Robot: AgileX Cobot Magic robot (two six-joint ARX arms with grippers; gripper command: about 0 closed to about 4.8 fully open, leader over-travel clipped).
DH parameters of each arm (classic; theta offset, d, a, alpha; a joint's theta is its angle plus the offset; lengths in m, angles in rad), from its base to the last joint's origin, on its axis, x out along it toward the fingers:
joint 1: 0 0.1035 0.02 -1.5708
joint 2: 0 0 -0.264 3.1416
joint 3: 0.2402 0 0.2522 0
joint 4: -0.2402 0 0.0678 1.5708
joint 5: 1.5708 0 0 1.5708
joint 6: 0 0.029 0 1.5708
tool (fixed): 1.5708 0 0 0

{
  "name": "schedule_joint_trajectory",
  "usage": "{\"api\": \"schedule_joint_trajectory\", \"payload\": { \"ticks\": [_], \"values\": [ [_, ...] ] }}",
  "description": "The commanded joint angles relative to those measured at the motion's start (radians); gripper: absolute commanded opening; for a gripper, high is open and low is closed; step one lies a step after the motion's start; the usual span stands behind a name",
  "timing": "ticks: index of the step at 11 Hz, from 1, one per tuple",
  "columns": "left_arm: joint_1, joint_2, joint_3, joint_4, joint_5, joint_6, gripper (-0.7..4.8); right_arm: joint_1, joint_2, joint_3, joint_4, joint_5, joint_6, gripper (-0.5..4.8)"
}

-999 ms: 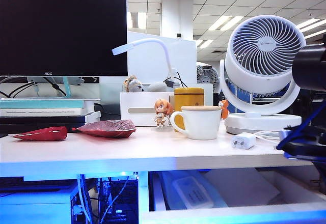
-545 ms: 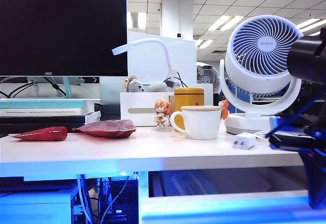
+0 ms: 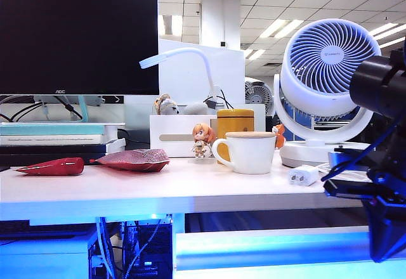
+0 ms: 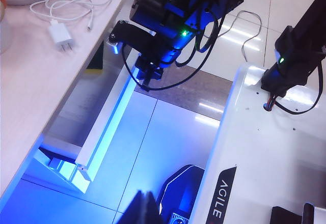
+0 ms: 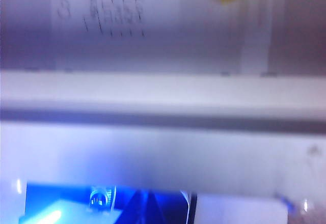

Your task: Open the drawer, place the cleaning sponge inside, then close the drawer.

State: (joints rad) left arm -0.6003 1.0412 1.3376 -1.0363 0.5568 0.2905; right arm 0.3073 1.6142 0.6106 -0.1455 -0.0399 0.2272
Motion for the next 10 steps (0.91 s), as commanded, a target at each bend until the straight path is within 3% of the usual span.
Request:
{"api": "schedule_joint_trajectory", "payload": {
  "ticks": [1, 10],
  "values": [
    [0.000, -0.002, 0.004, 0.005, 0.004, -0.003, -0.06, 0.001, 0.007, 0.004, 0.143, 0.023, 0.005, -0.03],
    [0.000, -0.002, 0.004, 0.003, 0.004, -0.011, -0.06, 0.000, 0.068, 0.005, 0.362, 0.049, 0.004, -0.03]
  ]
}}
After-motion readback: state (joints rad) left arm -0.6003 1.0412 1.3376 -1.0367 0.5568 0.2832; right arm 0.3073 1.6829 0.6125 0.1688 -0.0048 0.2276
